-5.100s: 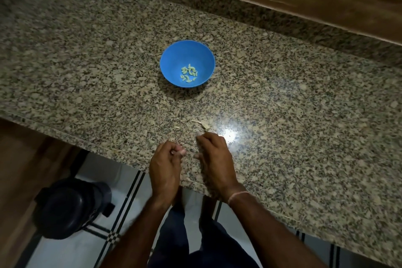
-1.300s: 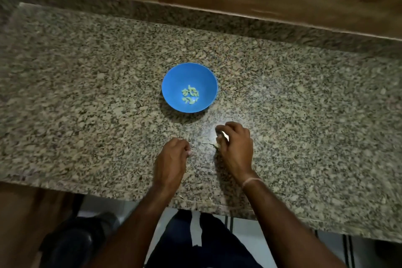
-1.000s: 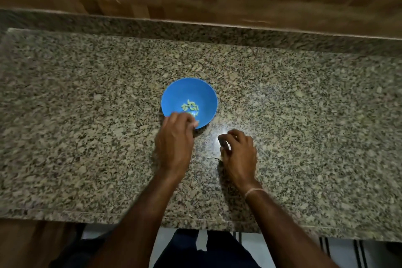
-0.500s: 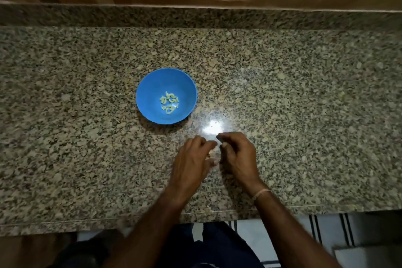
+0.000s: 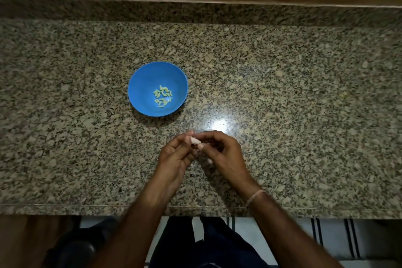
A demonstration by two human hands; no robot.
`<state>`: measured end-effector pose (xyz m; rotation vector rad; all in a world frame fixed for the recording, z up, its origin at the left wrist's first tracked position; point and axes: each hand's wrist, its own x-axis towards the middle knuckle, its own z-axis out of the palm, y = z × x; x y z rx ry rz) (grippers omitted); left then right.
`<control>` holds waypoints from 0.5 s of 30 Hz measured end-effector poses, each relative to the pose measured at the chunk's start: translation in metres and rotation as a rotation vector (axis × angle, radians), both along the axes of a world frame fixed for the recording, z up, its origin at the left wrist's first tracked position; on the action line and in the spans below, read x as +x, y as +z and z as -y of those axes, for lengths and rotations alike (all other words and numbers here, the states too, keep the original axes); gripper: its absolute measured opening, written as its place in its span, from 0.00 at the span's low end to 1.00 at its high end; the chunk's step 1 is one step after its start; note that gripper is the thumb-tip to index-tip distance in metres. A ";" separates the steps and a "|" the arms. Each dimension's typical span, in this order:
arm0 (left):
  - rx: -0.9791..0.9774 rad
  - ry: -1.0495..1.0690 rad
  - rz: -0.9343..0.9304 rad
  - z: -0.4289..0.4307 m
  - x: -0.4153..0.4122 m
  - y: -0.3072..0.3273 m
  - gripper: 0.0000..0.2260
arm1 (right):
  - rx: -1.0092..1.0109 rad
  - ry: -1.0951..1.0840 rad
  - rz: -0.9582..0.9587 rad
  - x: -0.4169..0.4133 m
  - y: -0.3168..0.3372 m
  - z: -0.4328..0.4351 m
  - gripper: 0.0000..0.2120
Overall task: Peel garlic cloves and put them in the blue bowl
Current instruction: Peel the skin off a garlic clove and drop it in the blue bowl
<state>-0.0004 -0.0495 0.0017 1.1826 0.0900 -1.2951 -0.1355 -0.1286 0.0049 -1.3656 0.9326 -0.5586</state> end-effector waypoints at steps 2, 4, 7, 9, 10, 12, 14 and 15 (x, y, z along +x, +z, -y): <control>-0.018 0.009 0.006 0.000 -0.005 0.004 0.12 | -0.034 -0.017 0.004 -0.003 0.003 0.002 0.09; -0.018 0.004 0.040 0.000 -0.008 0.008 0.13 | -0.074 -0.024 0.007 -0.005 0.005 0.004 0.08; 0.000 0.001 0.110 0.003 -0.011 0.012 0.12 | -0.140 -0.006 -0.018 -0.008 0.006 0.001 0.07; 0.009 -0.009 0.149 0.003 -0.013 0.013 0.10 | -0.206 0.013 -0.043 -0.009 0.009 -0.002 0.07; 0.010 -0.014 0.154 0.003 -0.013 0.014 0.10 | -0.237 0.018 -0.052 -0.010 0.010 -0.002 0.07; 0.000 -0.025 0.148 0.002 -0.014 0.016 0.10 | -0.276 0.018 -0.057 -0.011 0.012 -0.003 0.06; -0.012 -0.039 0.148 0.001 -0.016 0.018 0.11 | -0.313 0.018 -0.070 -0.011 0.011 -0.003 0.06; -0.016 -0.043 0.151 0.001 -0.016 0.018 0.11 | -0.333 0.020 -0.083 -0.011 0.011 -0.003 0.07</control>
